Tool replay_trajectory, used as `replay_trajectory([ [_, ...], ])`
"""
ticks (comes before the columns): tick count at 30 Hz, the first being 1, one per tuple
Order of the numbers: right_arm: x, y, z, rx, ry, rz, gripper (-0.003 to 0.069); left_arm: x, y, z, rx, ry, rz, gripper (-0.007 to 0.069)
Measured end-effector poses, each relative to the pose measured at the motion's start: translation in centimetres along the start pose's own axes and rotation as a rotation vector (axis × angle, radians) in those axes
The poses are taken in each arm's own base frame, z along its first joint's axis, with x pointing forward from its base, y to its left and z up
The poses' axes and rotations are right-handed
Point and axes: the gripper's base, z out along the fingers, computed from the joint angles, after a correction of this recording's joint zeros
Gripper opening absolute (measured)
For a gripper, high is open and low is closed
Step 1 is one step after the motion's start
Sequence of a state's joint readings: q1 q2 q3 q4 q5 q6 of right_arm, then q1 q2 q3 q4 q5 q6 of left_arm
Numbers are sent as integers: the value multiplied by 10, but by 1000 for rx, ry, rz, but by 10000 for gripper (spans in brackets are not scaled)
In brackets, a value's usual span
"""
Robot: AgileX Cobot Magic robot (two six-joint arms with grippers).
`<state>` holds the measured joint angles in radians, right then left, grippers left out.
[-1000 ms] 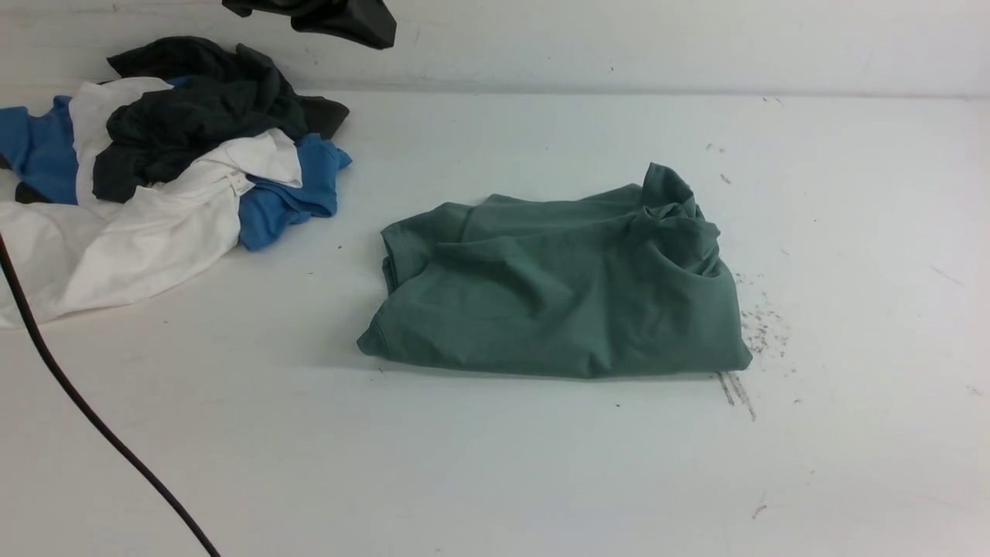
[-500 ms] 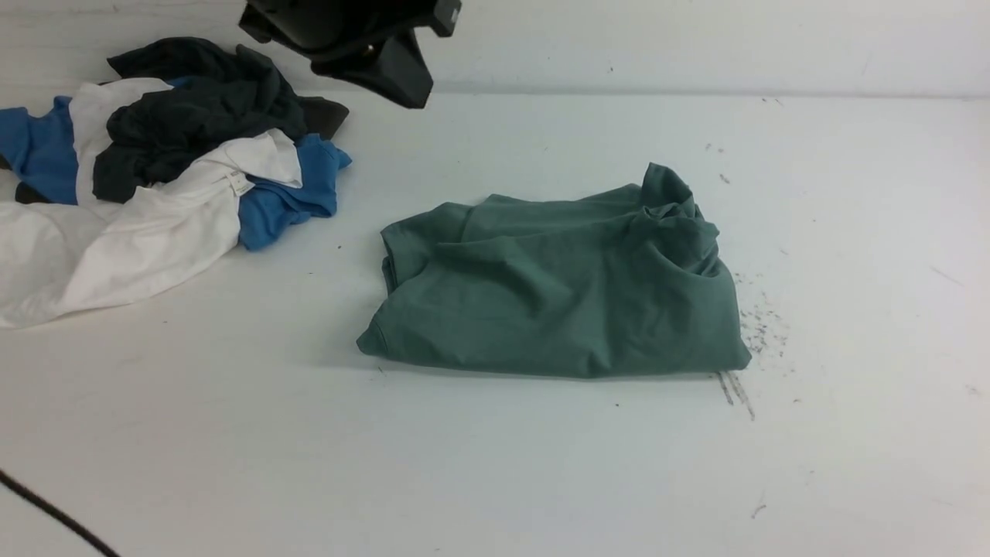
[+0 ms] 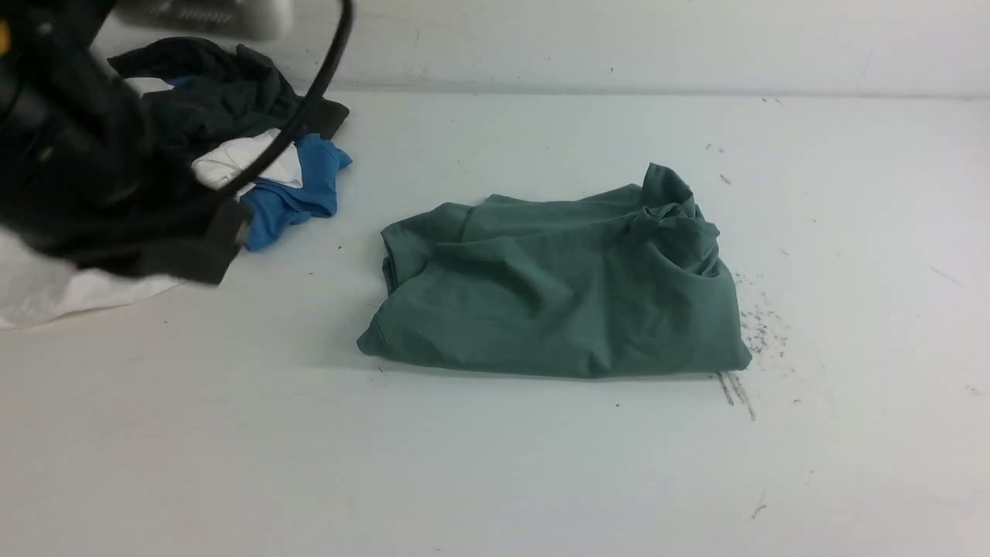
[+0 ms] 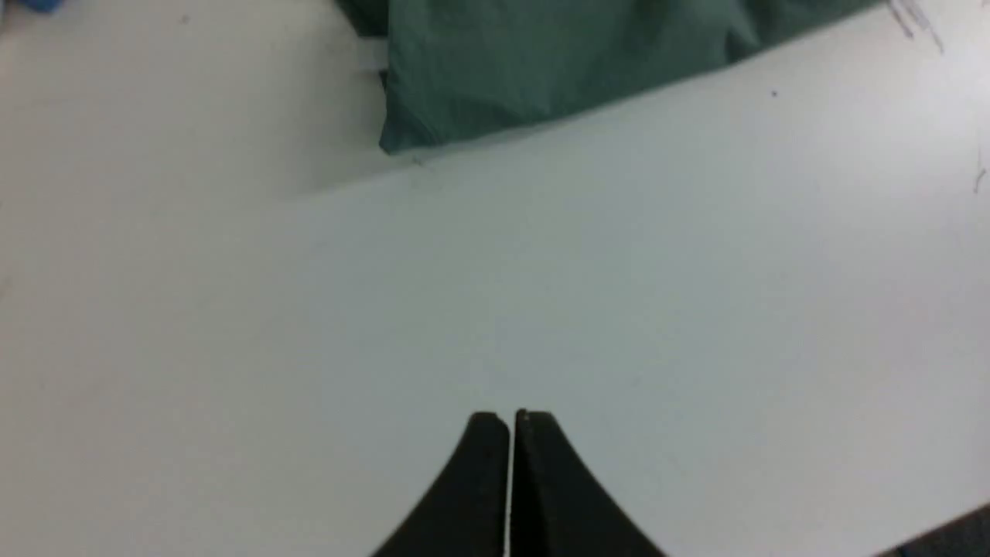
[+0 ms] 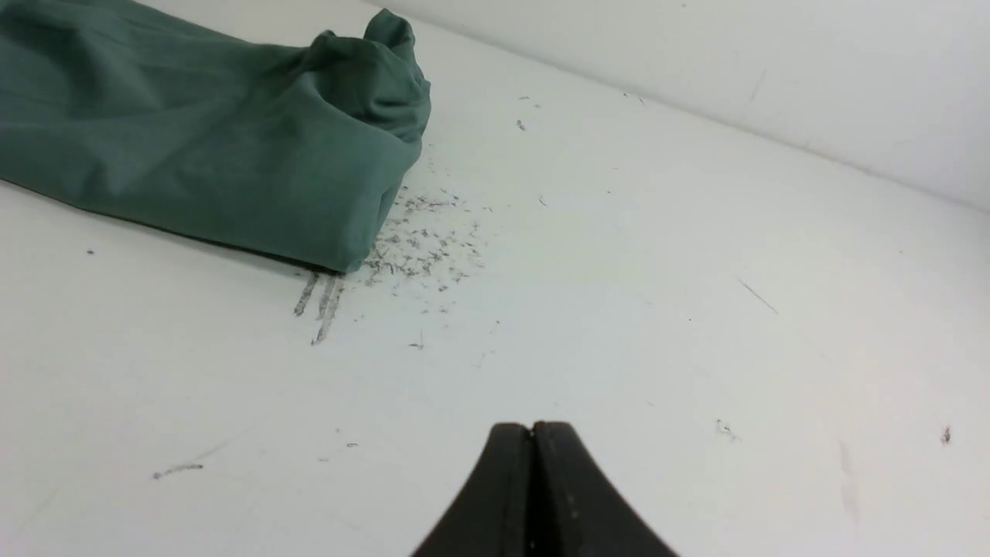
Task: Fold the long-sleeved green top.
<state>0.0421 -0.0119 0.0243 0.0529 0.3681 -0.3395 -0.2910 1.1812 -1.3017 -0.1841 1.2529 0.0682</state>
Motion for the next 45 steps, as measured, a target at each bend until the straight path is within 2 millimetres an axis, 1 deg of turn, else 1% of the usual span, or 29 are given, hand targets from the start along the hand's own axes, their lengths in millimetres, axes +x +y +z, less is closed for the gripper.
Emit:
replay_trajectory([
  [1,0,0,0,0,0,0,-15,20,-1,-4,-4,-21,-18,-3],
  [2,0,0,0,0,0,0,-15,34,-1,-9,-6,-70,-33,-3],
  [3,0,0,0,0,0,0,-15,47,-1,-6,-9,-91,-46,-3],
  [4,0,0,0,0,0,2,-15,60,-1,-9,-11,-159,-56,-3],
  [5,0,0,0,0,0,6,-15,68,0,-5,-13,-164,-62,-3],
  [6,0,0,0,-1,0,34,-15,87,1,-4,-16,-255,-71,-3],
  [7,0,0,0,-2,-1,54,-15,101,2,1,-16,-289,-81,-3],
  [8,0,0,0,-2,-1,65,-15,100,2,0,-16,-301,-83,-3],
  [9,0,0,0,-2,0,111,-15,123,4,9,-19,-367,-90,-3],
  [10,0,0,0,-2,0,117,-15,124,5,10,-20,-385,-91,-3],
  [11,0,0,0,-2,0,155,-15,140,7,19,-23,-448,-97,-3],
  [13,0,0,0,-2,0,201,-15,157,10,31,-24,-544,-113,-3],
  [14,0,0,0,-2,0,203,-15,156,10,29,-24,-564,-113,-3],
  [15,0,0,0,-2,0,212,-15,163,13,35,-27,-667,-123,-3],
  [17,0,0,0,-2,0,212,-15,165,16,37,-38,-766,-117,-3],
  [18,0,0,0,-2,0,212,-15,165,16,37,-40,-779,-116,-3],
  [19,0,0,0,-2,0,212,-15,166,19,41,-55,-855,-106,-3],
  [21,0,0,0,-2,0,212,-15,166,20,43,-63,-902,-101,-3],
  [24,0,0,0,-2,0,212,-15,172,22,53,-71,-903,-100,-3],
  [29,0,0,0,-3,0,217,-15,180,25,66,-76,-858,-106,-3],
  [39,0,0,0,-3,0,217,-15,191,27,79,-94,-786,-78,-3],
  [42,0,0,0,-3,0,217,-15,200,27,82,-104,-784,-47,-3],
  [44,0,0,0,-3,0,217,-15,210,28,83,-125,-818,-13,-3],
  [45,0,0,0,-3,0,217,-15,210,28,83,-125,-818,-13,-3],
])
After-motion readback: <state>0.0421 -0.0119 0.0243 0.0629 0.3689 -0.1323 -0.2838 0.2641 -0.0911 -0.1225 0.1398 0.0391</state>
